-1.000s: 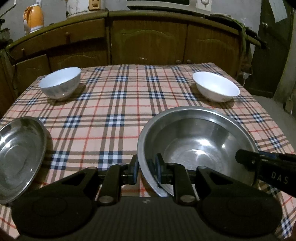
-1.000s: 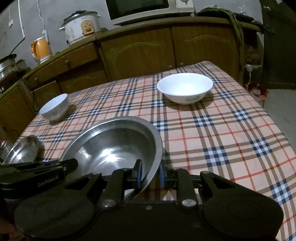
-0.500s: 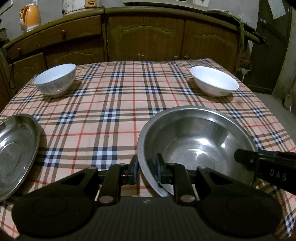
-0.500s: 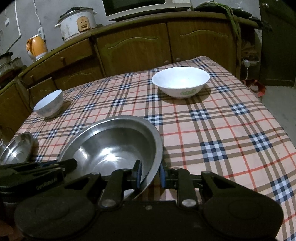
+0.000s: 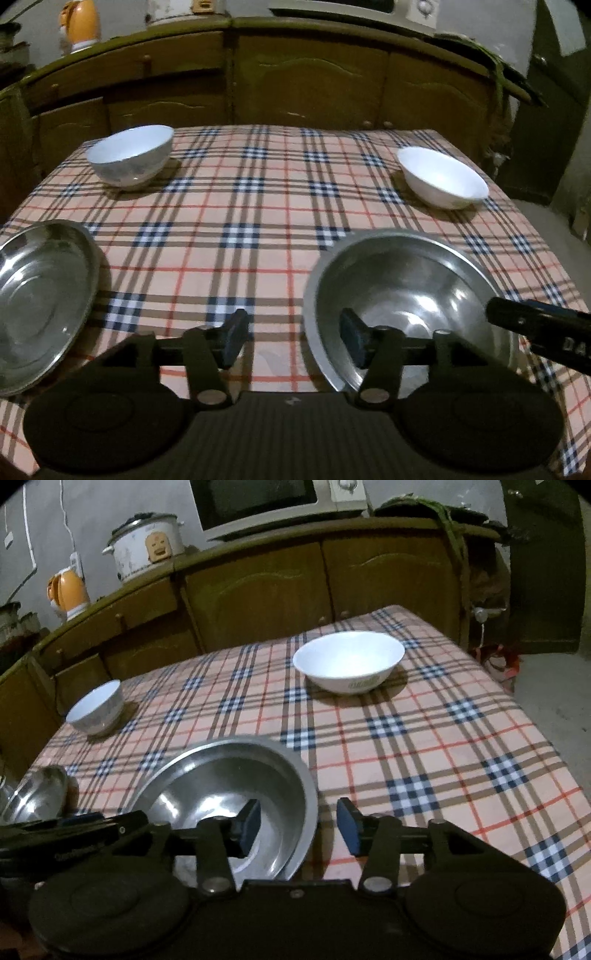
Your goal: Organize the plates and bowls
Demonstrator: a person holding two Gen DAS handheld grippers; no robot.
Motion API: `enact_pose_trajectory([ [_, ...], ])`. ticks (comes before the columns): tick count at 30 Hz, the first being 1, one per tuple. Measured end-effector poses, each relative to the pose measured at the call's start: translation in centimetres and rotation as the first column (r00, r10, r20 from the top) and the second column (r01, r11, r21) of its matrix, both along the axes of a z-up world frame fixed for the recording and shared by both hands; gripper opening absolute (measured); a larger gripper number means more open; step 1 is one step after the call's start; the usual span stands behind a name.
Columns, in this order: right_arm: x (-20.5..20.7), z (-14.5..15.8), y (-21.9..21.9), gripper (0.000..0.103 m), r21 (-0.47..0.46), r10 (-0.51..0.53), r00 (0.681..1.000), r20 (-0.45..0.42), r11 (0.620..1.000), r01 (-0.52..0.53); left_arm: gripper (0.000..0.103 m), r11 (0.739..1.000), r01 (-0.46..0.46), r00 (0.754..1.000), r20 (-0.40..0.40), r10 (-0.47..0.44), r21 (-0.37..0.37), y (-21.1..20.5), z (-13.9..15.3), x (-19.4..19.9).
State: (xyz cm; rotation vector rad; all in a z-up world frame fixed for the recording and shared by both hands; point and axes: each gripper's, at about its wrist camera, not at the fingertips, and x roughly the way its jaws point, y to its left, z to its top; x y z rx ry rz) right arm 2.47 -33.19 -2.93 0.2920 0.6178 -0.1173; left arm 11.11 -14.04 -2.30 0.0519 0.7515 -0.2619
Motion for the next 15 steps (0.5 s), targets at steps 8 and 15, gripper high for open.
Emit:
enact_pose_trajectory([
  [8, -0.4, 1.7, -0.6, 0.081, 0.016, -0.026, 0.999, 0.038, 1.000, 0.025, 0.072, 0.999, -0.046, 0.999, 0.021, 0.046, 0.005, 1.0, 2.0, 0.6],
  [15, -0.3, 2.4, -1.3, 0.082, 0.021, -0.067, 0.997, 0.030, 0.998, 0.066, 0.080, 0.999, -0.049, 0.998, 0.035, 0.049, -0.006, 1.1, 3.4, 1.0],
])
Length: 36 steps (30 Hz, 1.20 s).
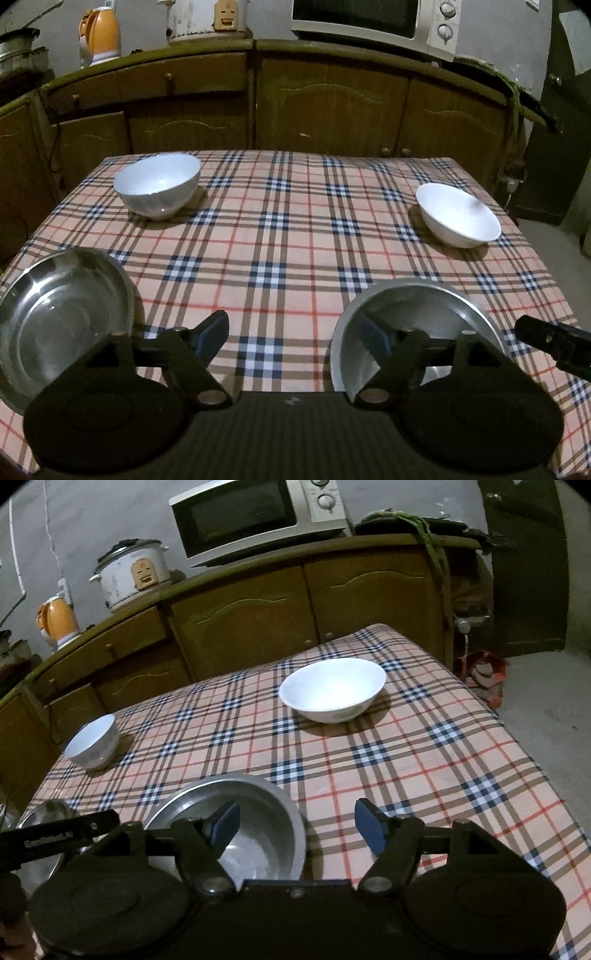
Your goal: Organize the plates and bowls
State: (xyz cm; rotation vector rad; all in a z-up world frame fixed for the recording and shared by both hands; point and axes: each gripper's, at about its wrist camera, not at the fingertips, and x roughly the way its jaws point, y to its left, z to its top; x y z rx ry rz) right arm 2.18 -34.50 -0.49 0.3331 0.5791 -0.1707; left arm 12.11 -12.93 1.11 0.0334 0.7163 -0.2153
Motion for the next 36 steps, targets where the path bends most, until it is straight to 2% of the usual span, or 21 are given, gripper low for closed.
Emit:
enact_pose_trajectory([
  [21, 1.0, 1.5, -4.7, 0.084, -0.001, -0.077, 0.996, 0.034, 0.997, 0.077, 0.087, 0.996, 0.085, 0.995, 0.048, -0.086, 0.007, -3.5, 2.5, 2.9],
  [29, 4.1, 2.2, -8.8, 0.084, 0.011, -0.105, 0.993, 0.060, 0.994, 0.104, 0.090, 0.988, 0.154, 0.985, 0.082, -0.155, 0.016, -7.3, 3.7, 6.2],
  [36, 8.7, 1.7, -11.9, 0.084, 0.023, -0.119, 0.992, 0.035, 0.993, 0.118, 0.090, 0.972, 0.227, 0.971, 0.064, -0.231, 0.058, -12.2, 2.5, 10.0],
])
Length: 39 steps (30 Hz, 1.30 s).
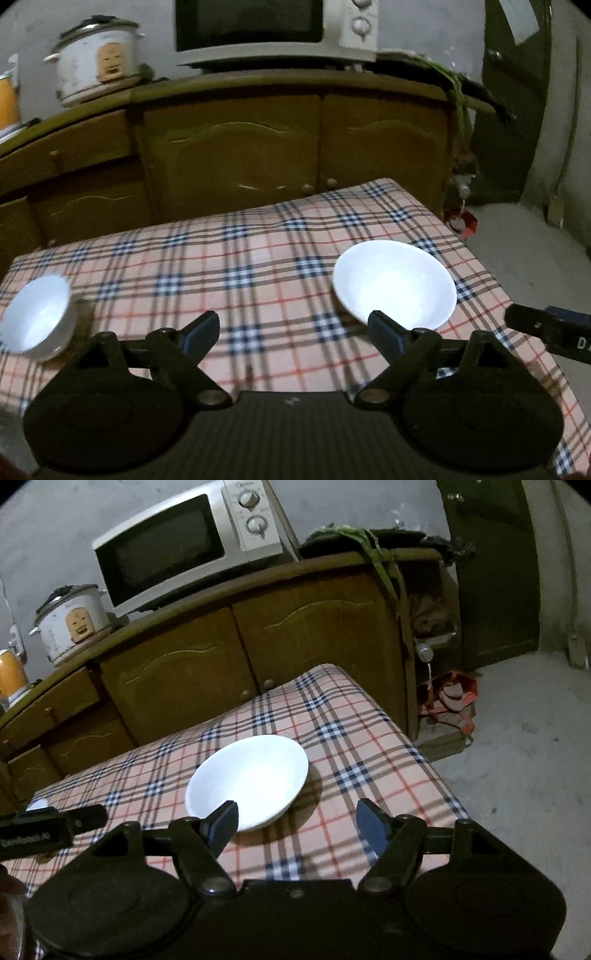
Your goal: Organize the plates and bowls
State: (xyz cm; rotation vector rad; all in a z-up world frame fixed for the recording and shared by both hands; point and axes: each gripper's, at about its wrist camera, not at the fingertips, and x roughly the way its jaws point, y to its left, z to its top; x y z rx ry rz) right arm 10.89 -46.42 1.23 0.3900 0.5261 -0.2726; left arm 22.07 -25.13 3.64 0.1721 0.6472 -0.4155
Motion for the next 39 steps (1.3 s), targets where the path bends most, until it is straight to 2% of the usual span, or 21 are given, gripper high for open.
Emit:
enact_pose_trajectory([
  [4, 3.3, -0.9, -1.0, 0.084, 0.021, 0.025, 0.999, -0.026, 0.999, -0.025, 0.090, 1.000, 0.014, 0.999, -0.035, -0.013, 0.023, -2.6, -1.4, 2.5],
  [7, 5.7, -1.8, -1.6, 0.084, 0.030, 0.028, 0.998, -0.056, 0.999, -0.026, 0.089, 0.999, -0.012, 0.997, -0.072, 0.015, 0.031, -4.0, -2.6, 4.3],
  [11, 8.3, -3.3, -2.3, 0.084, 0.044, 0.045, 0.995, -0.093, 0.998, -0.041, 0.087, 0.999, -0.005, 0.996, -0.085, 0.009, 0.047, -5.7, -3.9, 6.0],
  [14, 9.5, -4.1, -2.7, 0.084, 0.074, 0.049, 0.995, -0.085, 0.996, -0.043, 0.076, 0.999, -0.006, 0.994, -0.105, 0.011, 0.048, -6.5, -4.8, 7.1],
  [19, 11.1, -5.3, -2.7, 0.083, 0.117, 0.071, 0.994, -0.085, 0.991, -0.061, 0.044, 1.000, -0.014, 0.982, -0.186, 0.017, 0.022, -6.8, -6.5, 8.9],
  [20, 11.3, -5.5, -2.5, 0.082, 0.123, 0.082, 0.993, -0.090, 0.990, -0.071, 0.043, 1.000, -0.016, 0.979, -0.203, 0.018, 0.014, -6.7, -6.7, 9.1],
  [24, 11.8, -5.9, -2.0, 0.041, 0.142, 0.111, 0.990, -0.090, 0.985, -0.097, 0.019, 0.999, 0.027, 0.976, -0.217, -0.031, -0.023, -6.6, -6.9, 9.0],
  [26, 11.5, -5.8, -1.9, 0.031, 0.136, 0.099, 0.992, -0.083, 0.987, -0.087, 0.019, 1.000, 0.014, 0.979, -0.204, -0.016, -0.014, -6.8, -6.9, 8.7],
  [27, 11.2, -5.7, -1.9, 0.030, 0.135, 0.097, 0.992, -0.077, 0.987, -0.086, 0.019, 1.000, 0.011, 0.979, -0.204, -0.014, -0.019, -6.6, -6.8, 8.6],
  [32, 9.9, -3.9, -0.9, 0.030, 0.080, 0.105, 0.993, -0.046, 0.992, -0.102, 0.019, 0.999, 0.015, 0.984, -0.177, -0.022, -0.040, -6.0, -5.6, 7.5],
  [39, 7.2, -0.2, 1.0, 0.030, 0.035, 0.125, 0.992, 0.009, 0.992, -0.125, 0.018, 0.998, 0.009, 0.995, -0.101, -0.015, -0.055, -4.2, -1.8, 4.5],
])
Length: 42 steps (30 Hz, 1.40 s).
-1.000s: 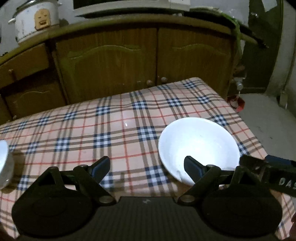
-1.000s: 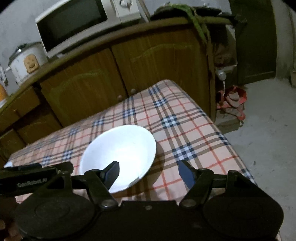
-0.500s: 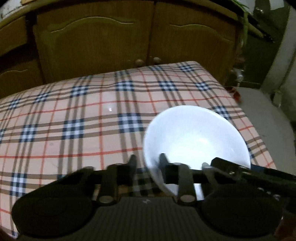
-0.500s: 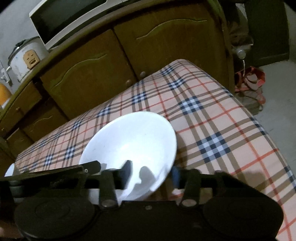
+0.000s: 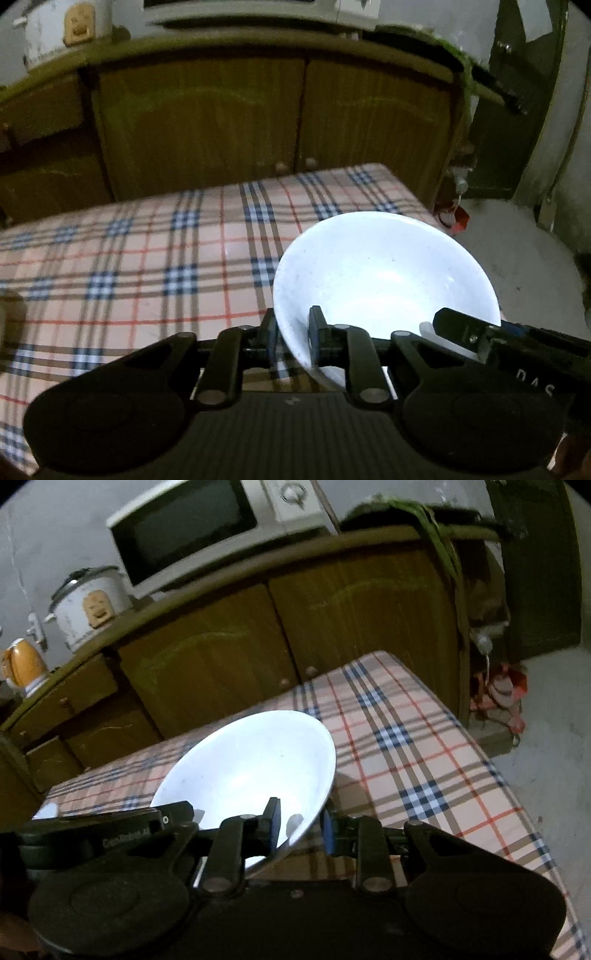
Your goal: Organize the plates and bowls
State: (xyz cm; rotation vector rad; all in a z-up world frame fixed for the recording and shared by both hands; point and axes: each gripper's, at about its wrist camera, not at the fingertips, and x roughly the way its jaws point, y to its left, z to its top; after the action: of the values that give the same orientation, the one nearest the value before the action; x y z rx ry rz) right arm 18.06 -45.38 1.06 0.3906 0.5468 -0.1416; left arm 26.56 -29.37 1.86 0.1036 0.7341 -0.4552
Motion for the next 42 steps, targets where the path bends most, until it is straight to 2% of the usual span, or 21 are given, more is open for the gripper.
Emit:
enact_pose_trajectory([
  [4, -2.1, 2.7, 1.9, 0.031, -0.034, 0.025, 0.999, 0.043, 0.999, -0.024, 0.018, 0.999, -0.029, 0.999, 0.030, 0.030, -0.028, 1.8, 2.3, -2.2],
  [14, -7.8, 7.7, 6.5, 0.031, -0.069, 0.074, 0.990, 0.120, 0.995, -0.066, 0.019, 0.999, -0.049, 0.990, 0.131, 0.051, -0.025, 5.5, 6.8, -8.0],
  [24, -12.2, 9.8, 10.2, 0.031, -0.085, 0.119, 0.982, 0.145, 0.991, -0.107, 0.020, 0.997, -0.066, 0.983, 0.172, 0.070, -0.031, 9.3, 8.6, -12.8],
  [32, -14.9, 7.9, 12.3, 0.031, -0.069, 0.145, 0.982, 0.117, 0.988, -0.138, 0.020, 0.998, -0.064, 0.986, 0.156, 0.064, -0.005, 11.3, 6.8, -15.2],
  [42, -16.1, 1.4, 13.7, 0.030, -0.030, 0.157, 0.988, -0.010, 0.987, -0.158, 0.020, 0.997, -0.049, 0.996, 0.071, 0.044, 0.064, 12.2, 1.2, -16.5],
])
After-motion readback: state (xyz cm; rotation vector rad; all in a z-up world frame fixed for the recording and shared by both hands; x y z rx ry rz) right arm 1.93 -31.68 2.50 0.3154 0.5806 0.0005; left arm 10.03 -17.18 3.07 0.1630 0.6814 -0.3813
